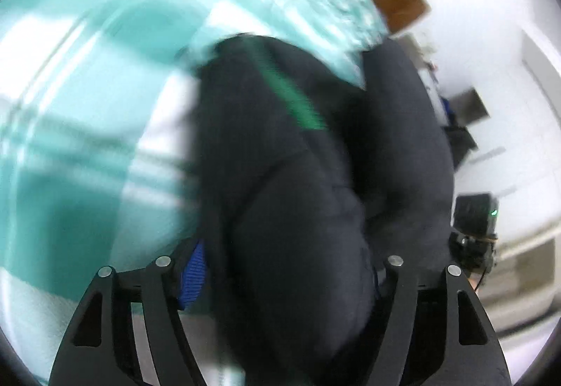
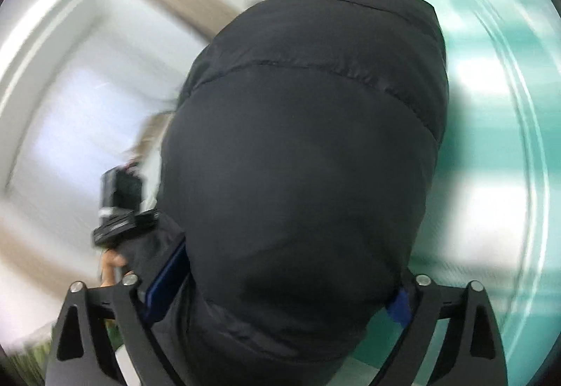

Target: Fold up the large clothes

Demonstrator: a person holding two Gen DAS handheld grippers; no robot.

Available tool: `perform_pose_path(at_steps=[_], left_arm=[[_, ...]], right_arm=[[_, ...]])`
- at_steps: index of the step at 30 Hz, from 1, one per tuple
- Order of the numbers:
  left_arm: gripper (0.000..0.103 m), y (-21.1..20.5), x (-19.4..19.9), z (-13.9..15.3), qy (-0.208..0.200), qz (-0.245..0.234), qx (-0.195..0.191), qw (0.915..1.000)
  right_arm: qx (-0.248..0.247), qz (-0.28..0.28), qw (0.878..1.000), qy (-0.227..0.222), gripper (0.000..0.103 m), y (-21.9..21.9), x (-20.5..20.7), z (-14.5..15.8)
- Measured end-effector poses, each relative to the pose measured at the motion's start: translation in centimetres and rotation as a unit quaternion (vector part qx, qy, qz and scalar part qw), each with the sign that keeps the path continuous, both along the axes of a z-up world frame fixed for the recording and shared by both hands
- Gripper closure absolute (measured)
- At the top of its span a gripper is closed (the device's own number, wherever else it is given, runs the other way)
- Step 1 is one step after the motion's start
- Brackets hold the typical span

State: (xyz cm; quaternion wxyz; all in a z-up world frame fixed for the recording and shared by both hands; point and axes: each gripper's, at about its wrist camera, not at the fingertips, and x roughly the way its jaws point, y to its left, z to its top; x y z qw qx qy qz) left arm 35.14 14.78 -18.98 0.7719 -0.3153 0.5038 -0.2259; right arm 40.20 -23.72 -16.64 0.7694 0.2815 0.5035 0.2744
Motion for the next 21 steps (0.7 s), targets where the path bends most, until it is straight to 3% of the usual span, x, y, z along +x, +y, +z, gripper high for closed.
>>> perform_pose_path(at_steps=[1,3,6,8,10,12,14,15,17,18,19,21], left_arm=[[0.030,0.3,-0.7,0.0,-0.009,-0.002,-0.017,0.9998],[0.026,0.8,-2.3,1.1,-0.043,-0.005,-0.004,0.9991],[0.016,2.0,-5.4,3.5,-0.089,0.020,0.046,0.9948],[0.008,3.0,-9.0,5.9,-0.130,0.057,0.100,0.9847],[0.004,2.6,-12.2,7.8,-0.169,0.094,0.157,0.9685],[0.001,2.2,-14.5,10.2,-0.199,0.130,0.207,0.9490],[0.001,0.4,-17.0,11.6,-0.236,0.165,0.276,0.9170],[0.001,-0.8,-16.0,12.0,-0.253,0.182,0.302,0.9009],[0.001,-2.8,-18.6,13.1,-0.284,0.209,0.354,0.8663],[0.001,-3.0,-19.5,13.4,-0.291,0.218,0.369,0.8554],[0.001,-3.9,-20.4,13.7,-0.293,0.224,0.376,0.8500],[0.000,-5.1,-22.4,14.4,-0.283,0.226,0.364,0.8580]], right_arm=[[0.033,-0.020,0.999,0.016,0.002,-1.6,-0.4,-1.0],[0.062,-0.053,0.997,0.000,0.002,-4.5,-1.6,-0.8],[0.029,-0.079,0.995,-0.061,0.001,-7.5,-4.4,2.2],[-0.023,-0.082,0.989,-0.118,0.001,-8.3,-6.8,5.4],[-0.082,-0.071,0.977,-0.182,0.001,-8.0,-9.6,8.7],[-0.160,-0.055,0.954,-0.247,0.001,-5.7,-14.3,11.6],[-0.212,-0.055,0.933,-0.287,0.001,-3.7,-17.4,13.0],[-0.237,-0.065,0.918,-0.312,0.001,-3.0,-19.5,13.3],[-0.246,-0.093,0.906,-0.331,0.001,-1.9,-22.8,13.5],[-0.243,-0.105,0.907,-0.328,0.001,-1.6,-23.8,13.5],[-0.238,-0.121,0.912,-0.311,0.001,-1.0,-24.8,13.1],[-0.247,-0.123,0.922,-0.271,0.001,-0.5,-25.4,12.3]])
